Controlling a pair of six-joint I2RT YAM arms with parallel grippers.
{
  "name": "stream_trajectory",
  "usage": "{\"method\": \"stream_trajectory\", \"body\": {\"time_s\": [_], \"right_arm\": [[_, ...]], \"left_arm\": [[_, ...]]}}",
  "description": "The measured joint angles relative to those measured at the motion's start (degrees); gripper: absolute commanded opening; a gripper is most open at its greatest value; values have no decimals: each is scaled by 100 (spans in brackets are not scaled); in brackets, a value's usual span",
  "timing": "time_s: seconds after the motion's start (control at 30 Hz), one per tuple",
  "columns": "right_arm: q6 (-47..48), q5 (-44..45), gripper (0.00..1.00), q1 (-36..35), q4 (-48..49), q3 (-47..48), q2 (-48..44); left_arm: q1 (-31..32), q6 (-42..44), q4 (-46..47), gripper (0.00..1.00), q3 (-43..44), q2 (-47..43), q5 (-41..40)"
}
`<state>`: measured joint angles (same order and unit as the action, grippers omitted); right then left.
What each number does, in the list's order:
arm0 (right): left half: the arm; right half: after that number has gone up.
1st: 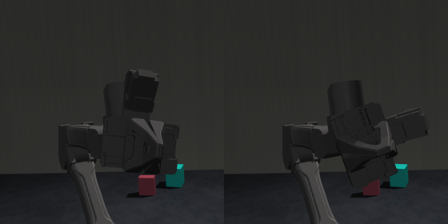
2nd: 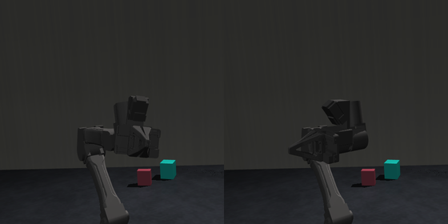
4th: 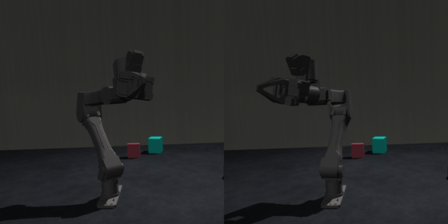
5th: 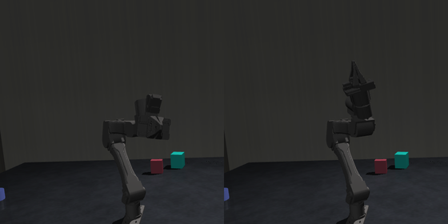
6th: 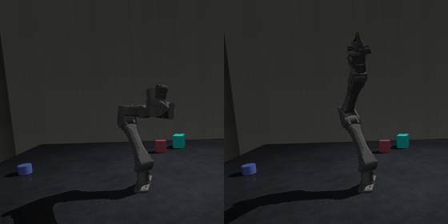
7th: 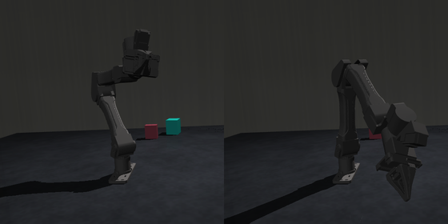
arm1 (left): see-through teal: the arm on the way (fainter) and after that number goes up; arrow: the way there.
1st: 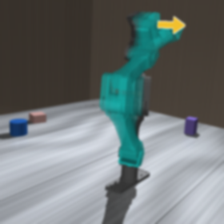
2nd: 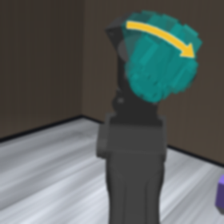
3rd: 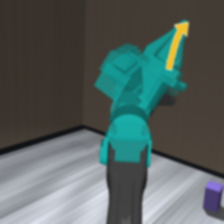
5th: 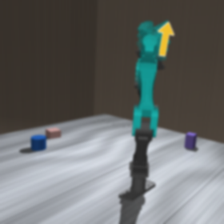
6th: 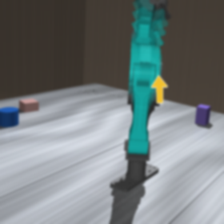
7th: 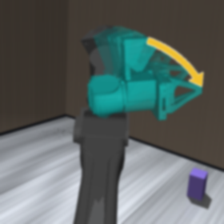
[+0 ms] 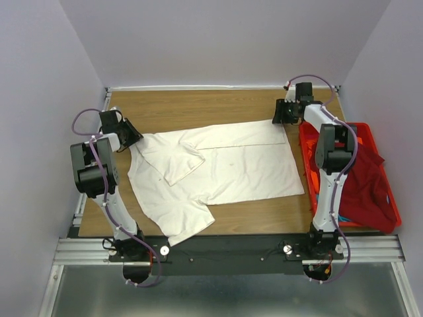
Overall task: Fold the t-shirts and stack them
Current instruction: Fold the tshirt
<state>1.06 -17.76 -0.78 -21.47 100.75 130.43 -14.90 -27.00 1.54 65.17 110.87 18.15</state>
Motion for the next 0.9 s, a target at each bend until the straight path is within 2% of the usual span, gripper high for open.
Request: {"method": "stream_trajectory", "body": {"time_s": [0.1,0.13,0.2,0.23,0.27,0.33,0.57,0.7,0.9], "right_arm": [[4,122,56,2,-83,105,37],[4,153,45,0,-111,136,66],[20,181,30,0,-140,212,109],[31,190,18,2,-166,269,162],[20,195,11,0,-177,302,184],[20,160,2,2,-212,380,232],[35,120,1,0,-411,1185,640],[17,125,1,-2,-457,1897,931],[-68,164,1,-13,-487,3117,1432]], "left_arm": [[0,0,-2,36,68,59,2],[0,-2,0,36,79,70,2],[0,-2,-15,36,101,83,2],[0,-2,-39,35,109,83,2],[0,0,-50,35,118,85,2],[0,0,-103,34,160,98,2],[-7,-55,-376,28,647,409,-2],[-17,-153,-577,28,1025,638,0],[-168,-260,-597,32,1016,647,188]]}}
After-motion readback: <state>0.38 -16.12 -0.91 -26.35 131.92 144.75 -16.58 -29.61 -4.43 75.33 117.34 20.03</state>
